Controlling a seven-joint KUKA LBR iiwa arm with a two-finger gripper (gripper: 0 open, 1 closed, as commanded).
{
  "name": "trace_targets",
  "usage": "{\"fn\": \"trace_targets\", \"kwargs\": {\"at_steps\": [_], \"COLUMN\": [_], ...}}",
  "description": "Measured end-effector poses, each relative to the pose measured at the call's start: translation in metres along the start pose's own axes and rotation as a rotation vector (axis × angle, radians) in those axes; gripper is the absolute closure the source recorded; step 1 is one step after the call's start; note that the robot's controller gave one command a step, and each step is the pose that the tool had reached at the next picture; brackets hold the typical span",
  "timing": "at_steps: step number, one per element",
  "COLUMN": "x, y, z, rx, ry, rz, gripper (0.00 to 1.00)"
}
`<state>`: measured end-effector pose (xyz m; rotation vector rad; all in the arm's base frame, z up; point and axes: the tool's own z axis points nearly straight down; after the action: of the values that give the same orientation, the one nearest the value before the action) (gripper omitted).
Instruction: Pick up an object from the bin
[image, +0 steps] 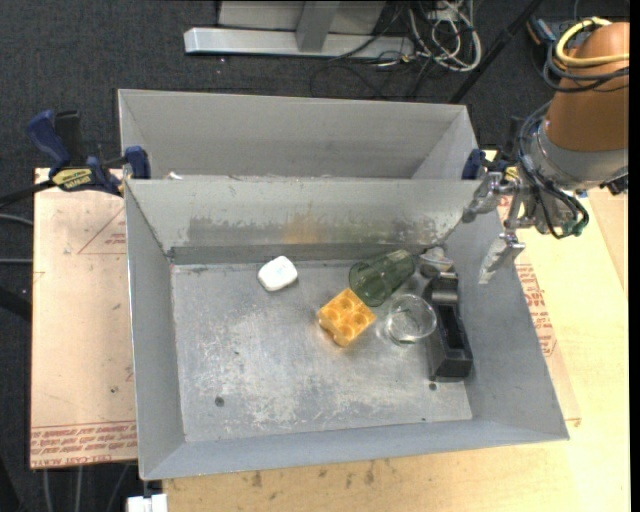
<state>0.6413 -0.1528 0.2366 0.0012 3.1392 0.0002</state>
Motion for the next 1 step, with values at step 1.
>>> {"fn": "trace_targets", "kwargs": {"at_steps": [1], "x": [-0.0051], "y": [0.0524], "z": [0.0808], "rx": [0.000], "ry": [-0.003], "rz": [-0.092], "gripper": [0.00]}}
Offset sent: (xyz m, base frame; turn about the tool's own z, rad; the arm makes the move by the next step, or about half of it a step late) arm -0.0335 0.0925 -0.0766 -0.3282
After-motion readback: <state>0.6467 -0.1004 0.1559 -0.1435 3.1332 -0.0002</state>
